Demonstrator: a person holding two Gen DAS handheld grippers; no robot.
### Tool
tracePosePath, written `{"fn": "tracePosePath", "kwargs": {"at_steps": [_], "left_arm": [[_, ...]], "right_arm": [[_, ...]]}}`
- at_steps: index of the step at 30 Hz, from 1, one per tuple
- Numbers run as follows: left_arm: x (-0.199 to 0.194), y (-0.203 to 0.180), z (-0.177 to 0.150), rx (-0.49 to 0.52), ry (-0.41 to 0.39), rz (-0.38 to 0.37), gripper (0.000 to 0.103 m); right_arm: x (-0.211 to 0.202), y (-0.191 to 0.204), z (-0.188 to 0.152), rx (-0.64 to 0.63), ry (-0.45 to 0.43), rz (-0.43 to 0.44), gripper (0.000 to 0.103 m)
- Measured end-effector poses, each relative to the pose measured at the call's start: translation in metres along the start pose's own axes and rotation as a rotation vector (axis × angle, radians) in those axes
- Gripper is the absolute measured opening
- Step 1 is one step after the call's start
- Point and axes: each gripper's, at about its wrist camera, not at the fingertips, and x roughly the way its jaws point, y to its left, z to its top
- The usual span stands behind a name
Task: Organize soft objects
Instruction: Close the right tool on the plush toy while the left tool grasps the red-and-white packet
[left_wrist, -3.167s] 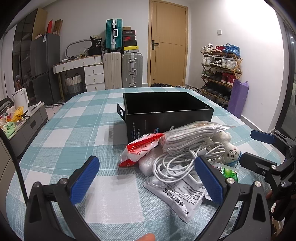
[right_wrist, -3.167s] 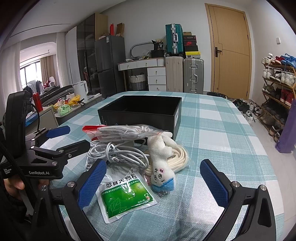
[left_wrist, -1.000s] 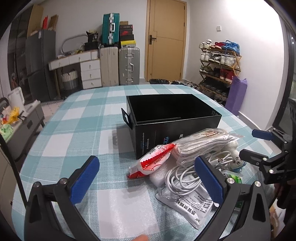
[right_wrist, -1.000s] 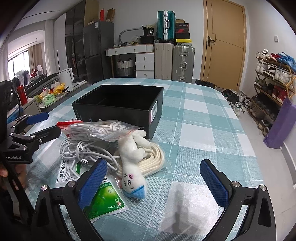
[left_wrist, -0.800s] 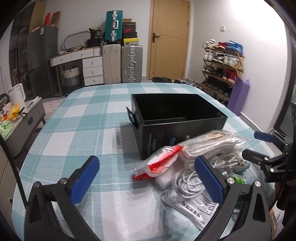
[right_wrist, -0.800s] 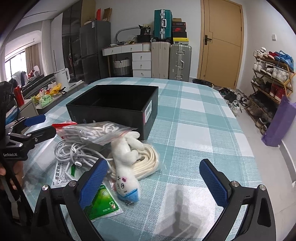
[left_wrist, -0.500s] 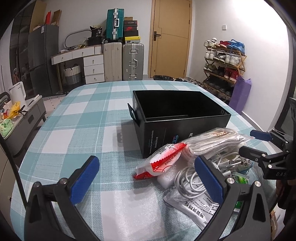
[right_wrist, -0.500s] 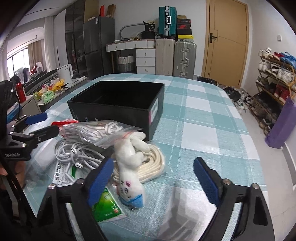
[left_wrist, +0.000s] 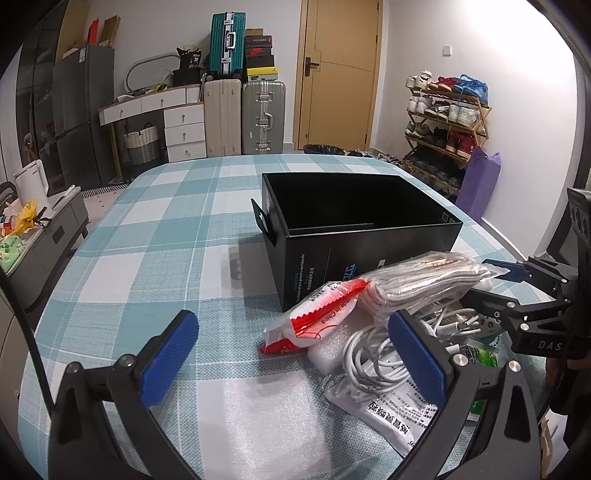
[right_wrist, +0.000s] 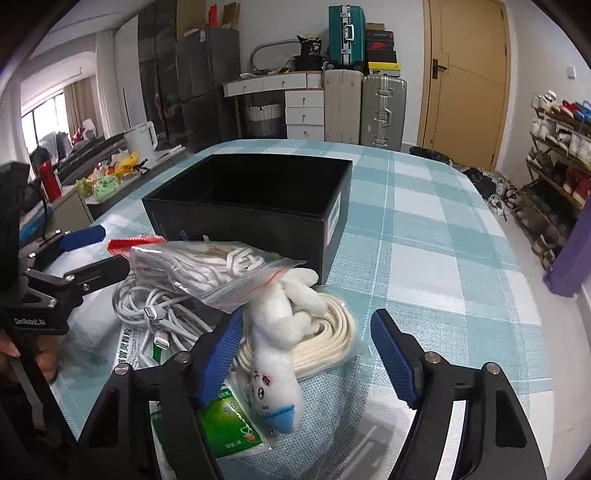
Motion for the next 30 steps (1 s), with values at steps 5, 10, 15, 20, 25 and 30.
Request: {"fn": "tracePosePath", "kwargs": {"at_steps": [5,10,15,20,25,30], "left_arm": [[0.0,0.0,0.0,0.0,0.0,-0.004,0.103],[-0.001,0.0,-0.001,-0.003,-0.006,-0.003,0.103],[-0.001,0.001,-0.001,-0.004,-0.005,-0.001,0.103],[-0.001,0.005,-0.001,-0.023,0.001,0.012,0.103],[0.004,0.012,0.0,-0.049,0.014,0.023,0.102],[0.008,0.017,0.001,-0.07,0.028,0.015,0.098]], "right_arm": [[0.003,0.004,0.0,-0.018,0.013,0.016,0.054],[0.005,0.005,-0.001,-0.023,0.023,0.042,0.043],[0.003,0.003,-0.003,-0.016,0.018,0.06,0.039],[-0.006,0.004,-0.007,-0.008,0.001,0.06,0.038],[-0.018,-0.001,-0.012,0.008,-0.023,0.036,0.038],[-0.028,-0.01,-0.019,0.038,-0.041,0.018,0.038]]}}
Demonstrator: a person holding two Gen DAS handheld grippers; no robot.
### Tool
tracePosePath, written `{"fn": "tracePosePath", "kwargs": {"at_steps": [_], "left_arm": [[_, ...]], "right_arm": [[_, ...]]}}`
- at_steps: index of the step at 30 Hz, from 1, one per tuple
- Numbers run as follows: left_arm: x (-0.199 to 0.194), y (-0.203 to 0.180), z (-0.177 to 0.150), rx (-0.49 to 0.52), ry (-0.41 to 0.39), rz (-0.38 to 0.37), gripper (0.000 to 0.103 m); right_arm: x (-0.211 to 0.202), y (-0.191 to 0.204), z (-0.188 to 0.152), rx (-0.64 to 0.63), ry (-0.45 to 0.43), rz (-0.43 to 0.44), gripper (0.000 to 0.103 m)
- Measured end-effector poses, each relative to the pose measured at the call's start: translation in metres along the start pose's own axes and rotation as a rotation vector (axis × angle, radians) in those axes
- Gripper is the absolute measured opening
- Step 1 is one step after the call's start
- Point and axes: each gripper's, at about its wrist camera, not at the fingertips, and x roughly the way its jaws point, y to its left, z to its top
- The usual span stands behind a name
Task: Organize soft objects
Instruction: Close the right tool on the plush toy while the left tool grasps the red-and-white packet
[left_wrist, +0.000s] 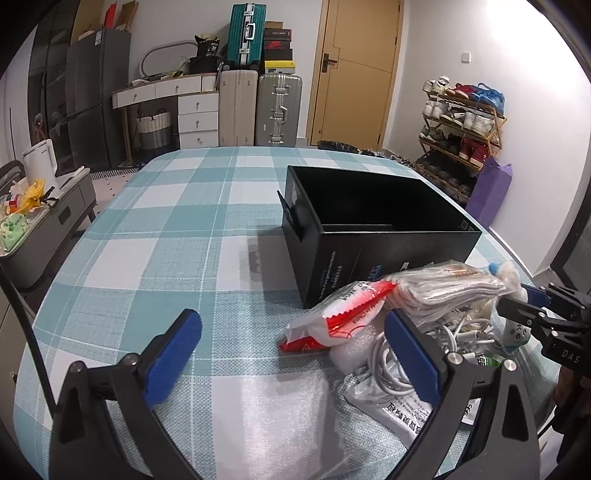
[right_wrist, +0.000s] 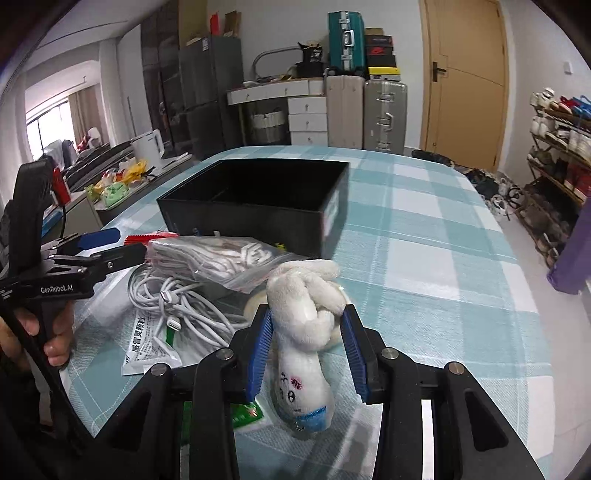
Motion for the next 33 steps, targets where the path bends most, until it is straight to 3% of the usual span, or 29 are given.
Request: {"fn": "tracePosePath", "kwargs": {"at_steps": [10,18,23,33], "left_arm": [[0.012,-0.007,0.005,0.026,0.059,-0.027,0.084],[0.013,-0.015,0.007,0.066,0.076,-0.059,0.063],[0.013,-0.02,0.006,0.079,0.086,-0.102,0.04],[0.004,-0.018,0.004,0.08,0.07,-0.123,0.023]], "right_arm": [[-0.006,-0.004,-0.002,0.006,-0.01,-0.005,0.038],[-0.008,-0.004,-0.001,0.006,-0.012,0.005,0.038],[-0.008,-0.002,-0.001,0.002,-0.015,0.007,0.038],[-0.012,0.002,0.0,-0.003,-0.031,0.007,0.038]]}}
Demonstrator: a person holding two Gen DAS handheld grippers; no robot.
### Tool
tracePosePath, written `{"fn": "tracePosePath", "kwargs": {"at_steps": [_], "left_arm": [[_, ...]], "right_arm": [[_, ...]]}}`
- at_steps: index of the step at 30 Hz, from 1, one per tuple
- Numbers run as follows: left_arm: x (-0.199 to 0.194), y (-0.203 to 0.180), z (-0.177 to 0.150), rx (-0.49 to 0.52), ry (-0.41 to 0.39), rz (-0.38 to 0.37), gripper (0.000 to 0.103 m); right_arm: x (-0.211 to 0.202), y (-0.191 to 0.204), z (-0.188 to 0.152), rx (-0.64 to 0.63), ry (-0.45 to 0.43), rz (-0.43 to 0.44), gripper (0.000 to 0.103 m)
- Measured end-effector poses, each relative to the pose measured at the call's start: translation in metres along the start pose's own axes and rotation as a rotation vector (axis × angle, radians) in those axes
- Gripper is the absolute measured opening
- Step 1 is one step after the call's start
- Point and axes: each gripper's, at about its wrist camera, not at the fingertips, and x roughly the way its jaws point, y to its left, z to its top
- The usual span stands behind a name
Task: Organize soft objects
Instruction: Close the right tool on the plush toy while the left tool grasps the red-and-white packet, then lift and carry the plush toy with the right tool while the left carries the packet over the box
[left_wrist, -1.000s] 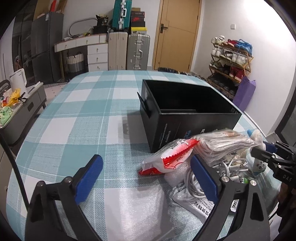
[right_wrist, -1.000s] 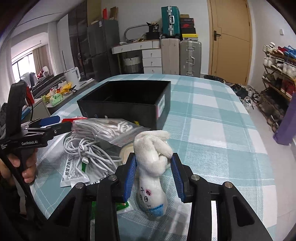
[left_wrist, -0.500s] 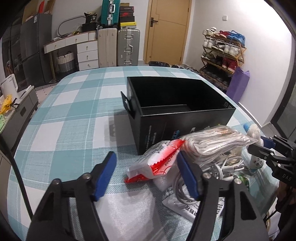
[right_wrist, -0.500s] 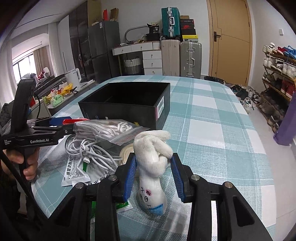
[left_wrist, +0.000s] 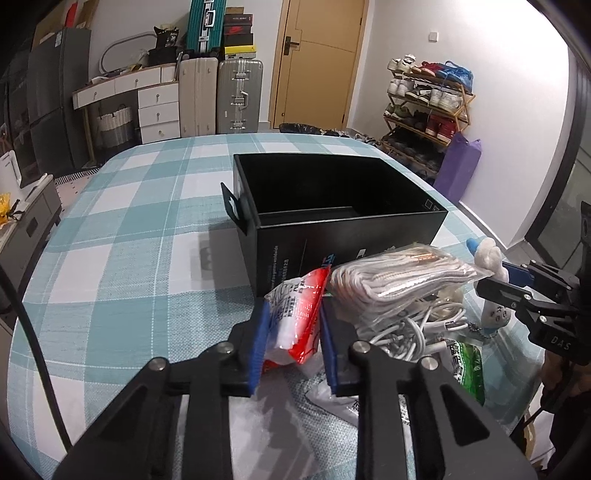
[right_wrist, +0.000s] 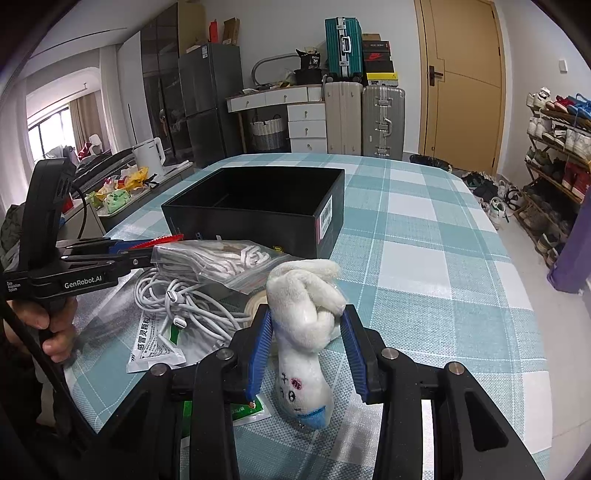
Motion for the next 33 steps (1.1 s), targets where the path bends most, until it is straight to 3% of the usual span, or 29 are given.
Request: {"fn": "tracePosePath", "kwargs": {"at_steps": [19,33], "left_arm": [[-0.028,0.003,0.0,-0.01,-0.076,-0.007,0.02],[-0.059,-0.002,0.017,-0.012,-0.164,-0.023,0.02]], "right_arm": [[-0.027,0.009,0.007,-0.012,-0.072,-0.008,0.038],[-0.052,0.015,0.032,-0.01,-0.129,0.03,0.038]]}}
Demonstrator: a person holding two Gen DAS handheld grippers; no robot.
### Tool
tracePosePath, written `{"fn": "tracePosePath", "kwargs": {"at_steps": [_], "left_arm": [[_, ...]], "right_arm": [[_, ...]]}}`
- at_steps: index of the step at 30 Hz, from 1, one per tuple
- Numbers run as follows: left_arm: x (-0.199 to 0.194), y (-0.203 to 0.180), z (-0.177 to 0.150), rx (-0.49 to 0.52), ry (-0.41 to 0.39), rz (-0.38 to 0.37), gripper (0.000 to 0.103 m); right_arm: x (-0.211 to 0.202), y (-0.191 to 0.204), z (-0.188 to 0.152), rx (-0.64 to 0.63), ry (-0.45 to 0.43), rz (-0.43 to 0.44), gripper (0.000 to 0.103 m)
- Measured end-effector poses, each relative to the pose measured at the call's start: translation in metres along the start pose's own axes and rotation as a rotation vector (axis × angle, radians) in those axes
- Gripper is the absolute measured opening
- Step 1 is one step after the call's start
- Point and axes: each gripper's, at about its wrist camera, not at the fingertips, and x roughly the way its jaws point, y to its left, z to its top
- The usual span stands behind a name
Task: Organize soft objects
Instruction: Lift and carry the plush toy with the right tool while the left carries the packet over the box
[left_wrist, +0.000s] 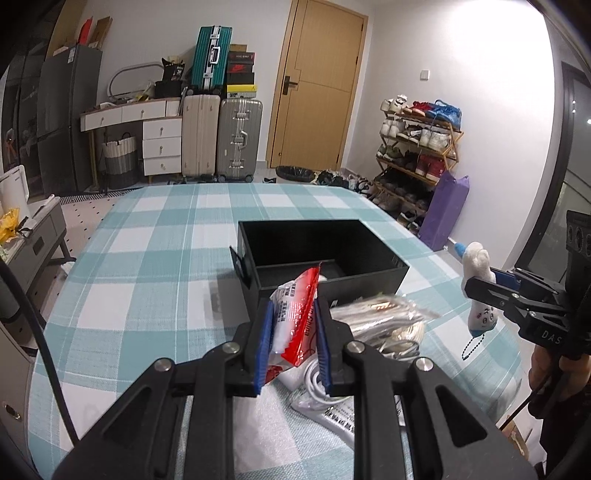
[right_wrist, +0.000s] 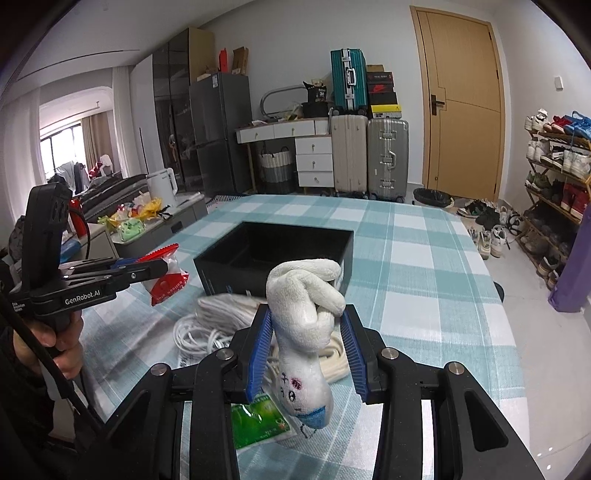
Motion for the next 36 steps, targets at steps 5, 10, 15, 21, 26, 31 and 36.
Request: {"fn": "tracePosePath", "kwargs": {"at_steps": [5,10,15,21,26,31,36], "left_arm": [[-0.002,-0.001,0.009,0.003,-0.013,-0.005,0.02],[-0.004,-0.001,0.019,0.005,-0.031,-0.012,0.02],[-0.003,-0.003,0.028,0.009,-0.036,-0.017,0.02],[0.002,-0.005,0.039,0.006,-0.042,-0.021,0.02],[0.006,-0.007,0.047,0.008,-0.045,-0.027,0.02],[0.011,-0.01,0.055,0.014,-0.046,-0.031,0.02],[0.017,-0.012,0.062,0.011,-0.046,-0.034,0.02]], "right_arm": [[-0.001,0.003,0.012,-0.001,-0.012,0.02,0.038],[0.0,0.004,0.025,0.003,-0.024,0.04,0.038],[0.003,0.004,0.037,0.0,-0.028,0.047,0.038],[0.007,0.003,0.048,0.005,-0.03,0.058,0.038],[0.012,0.003,0.058,0.01,-0.034,0.073,0.038],[0.016,0.001,0.065,0.011,-0.038,0.077,0.038],[0.02,-0.001,0.07,0.011,-0.039,0.08,0.038]]}}
